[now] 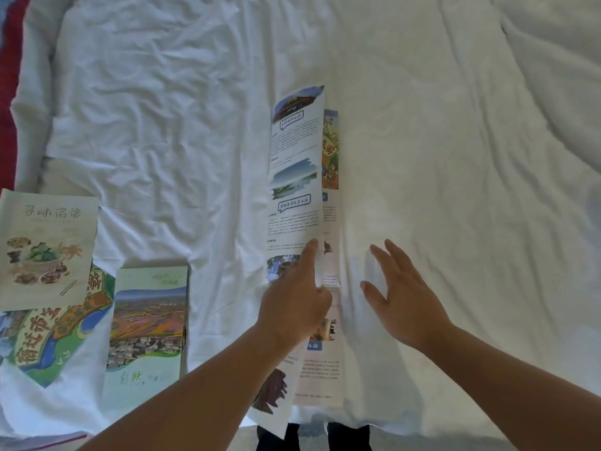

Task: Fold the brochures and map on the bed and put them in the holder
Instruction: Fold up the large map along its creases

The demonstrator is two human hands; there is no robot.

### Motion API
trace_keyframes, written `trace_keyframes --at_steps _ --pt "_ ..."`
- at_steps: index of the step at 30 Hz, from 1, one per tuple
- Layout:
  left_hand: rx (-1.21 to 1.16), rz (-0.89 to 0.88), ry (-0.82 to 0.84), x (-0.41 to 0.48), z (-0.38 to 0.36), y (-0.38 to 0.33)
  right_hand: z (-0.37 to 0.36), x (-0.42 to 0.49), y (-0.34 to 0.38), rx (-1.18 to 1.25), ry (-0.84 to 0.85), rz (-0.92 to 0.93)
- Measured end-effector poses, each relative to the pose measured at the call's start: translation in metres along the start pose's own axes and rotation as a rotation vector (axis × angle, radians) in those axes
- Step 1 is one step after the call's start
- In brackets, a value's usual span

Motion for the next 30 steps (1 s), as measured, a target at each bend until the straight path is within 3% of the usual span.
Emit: trace_keyframes --at_steps 8,16,22,30 --pt "0.121 -0.023 0.107 0.019 -0.029 0.005 -0.002 0.003 0.001 0.000 -0.014 0.049" --pt "0.525 -0.200 0.164 0.008 -0.039 0.043 -0.025 0.010 0.022 -0.146 0.119 0.196" --pt "0.495 -0.214 0.192 0.006 -0.049 0.054 -0.048 0.026 0.016 -0.394 0.182 0.243" --pt "0.544 -0.322 0.290 -0.030 -0.048 0.077 -0.051 0.032 0.010 -0.423 0.238 0.248"
Point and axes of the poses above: each hand's wrist, its own x-axis towards the middle knuckle, its own z-axis out of the back of the hand, y = z × x, the point moved 2 cm from there along x, towards the middle knuckle, and after that the axes turned 1 degree about -z, right-handed, at the moved point
